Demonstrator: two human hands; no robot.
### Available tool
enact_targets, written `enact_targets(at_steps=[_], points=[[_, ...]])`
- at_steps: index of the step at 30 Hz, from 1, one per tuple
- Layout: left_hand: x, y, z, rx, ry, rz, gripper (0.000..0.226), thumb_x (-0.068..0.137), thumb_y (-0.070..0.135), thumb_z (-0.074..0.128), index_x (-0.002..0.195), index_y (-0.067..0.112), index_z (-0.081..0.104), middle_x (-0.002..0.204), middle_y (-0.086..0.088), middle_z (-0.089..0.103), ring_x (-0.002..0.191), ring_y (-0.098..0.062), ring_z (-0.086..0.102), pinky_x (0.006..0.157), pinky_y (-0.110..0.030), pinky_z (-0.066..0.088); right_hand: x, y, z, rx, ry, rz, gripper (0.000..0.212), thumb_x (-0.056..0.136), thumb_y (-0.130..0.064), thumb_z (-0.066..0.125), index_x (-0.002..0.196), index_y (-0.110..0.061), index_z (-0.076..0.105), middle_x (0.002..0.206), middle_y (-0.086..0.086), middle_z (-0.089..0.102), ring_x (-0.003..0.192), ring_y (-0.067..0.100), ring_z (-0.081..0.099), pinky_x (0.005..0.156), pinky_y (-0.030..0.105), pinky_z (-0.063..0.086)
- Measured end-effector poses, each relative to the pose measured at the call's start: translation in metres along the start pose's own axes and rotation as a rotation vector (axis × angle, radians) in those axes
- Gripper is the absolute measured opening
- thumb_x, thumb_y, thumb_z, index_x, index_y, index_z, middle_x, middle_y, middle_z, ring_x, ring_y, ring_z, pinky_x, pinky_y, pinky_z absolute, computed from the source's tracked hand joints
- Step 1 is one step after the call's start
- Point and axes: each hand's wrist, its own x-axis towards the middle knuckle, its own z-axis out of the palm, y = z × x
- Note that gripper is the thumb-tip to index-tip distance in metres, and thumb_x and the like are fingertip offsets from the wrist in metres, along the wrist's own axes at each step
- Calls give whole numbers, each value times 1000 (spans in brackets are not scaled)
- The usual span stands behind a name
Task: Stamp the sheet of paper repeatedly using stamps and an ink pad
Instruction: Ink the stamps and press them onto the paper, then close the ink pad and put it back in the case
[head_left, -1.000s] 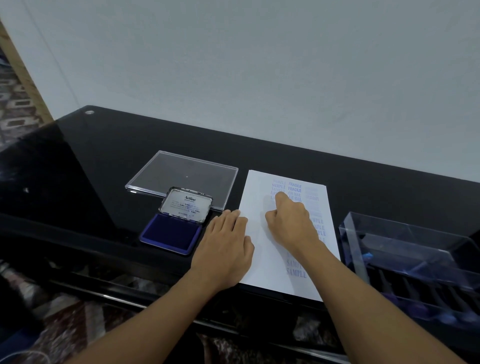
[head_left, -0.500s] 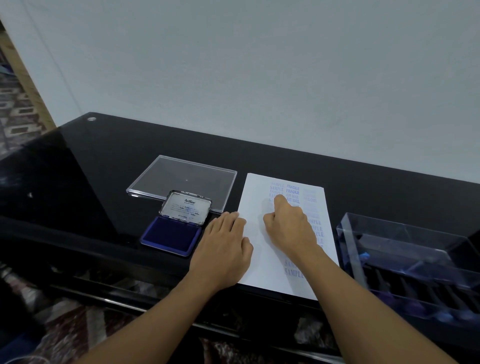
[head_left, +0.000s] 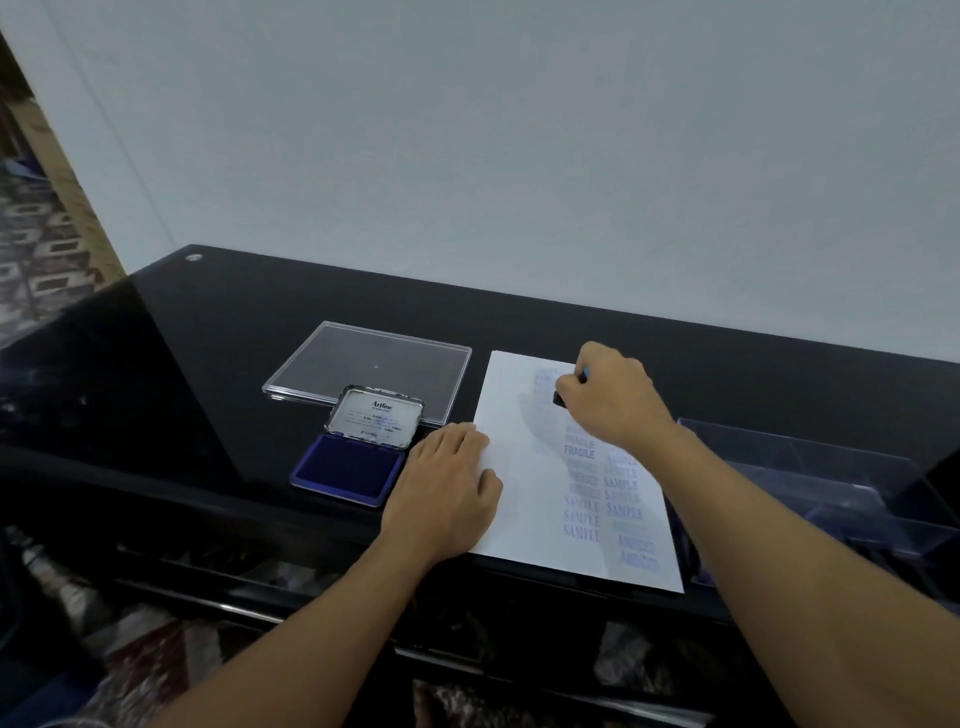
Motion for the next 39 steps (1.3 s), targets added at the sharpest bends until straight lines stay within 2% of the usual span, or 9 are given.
enact_targets(at_steps=[9,13,26,30,34,39], points=[[0,-1,0,-28,-19,-20,36,97,31,42,131,21,47,142,8,43,131,-13,37,112,-33,29,-14,5,-24,31,19,-10,22,93,-29,52,93,-7,54,88,12,65,64,18,48,58,34,41],[0,0,1,-35,-14,-17,37,96,30,42,131,20,48,142,8,44,130,-14,38,111,-34,30,-16,6,-25,26,23,-15,21,94,-28,51,92,-8,54,81,10,61,63,16,46,57,34,40],[1,-1,-4,-77,-53,-45,39,95,32,43,132,22,47,140,10,45,131,-11,37,112,-34,29,-36,17,-32,-10,-45,28,16,95,-26,53,87,-14,47,78,6,58,58,16,44,55,33,40],[3,-2,-5,-112,-85,-89,40,92,36,49,130,24,47,141,10,46,131,-12,37,112,-35,29,-47,35,-43,-36,-40,76,15,93,-27,57,89,-15,49,84,6,62,62,17,50,57,34,45],[8,4,-6,-111,-110,-124,42,91,32,52,130,19,48,140,5,47,129,-16,40,110,-34,31,-56,56,-63,-39,-15,125,15,90,-27,61,88,-16,51,86,7,64,71,24,60,68,42,55],[15,37,-5,-78,18,-126,41,86,27,48,123,12,55,134,-3,52,127,-22,42,109,-38,34,-61,84,-85,-56,47,175,15,89,-27,60,84,-17,51,84,7,63,76,27,61,72,46,55]])
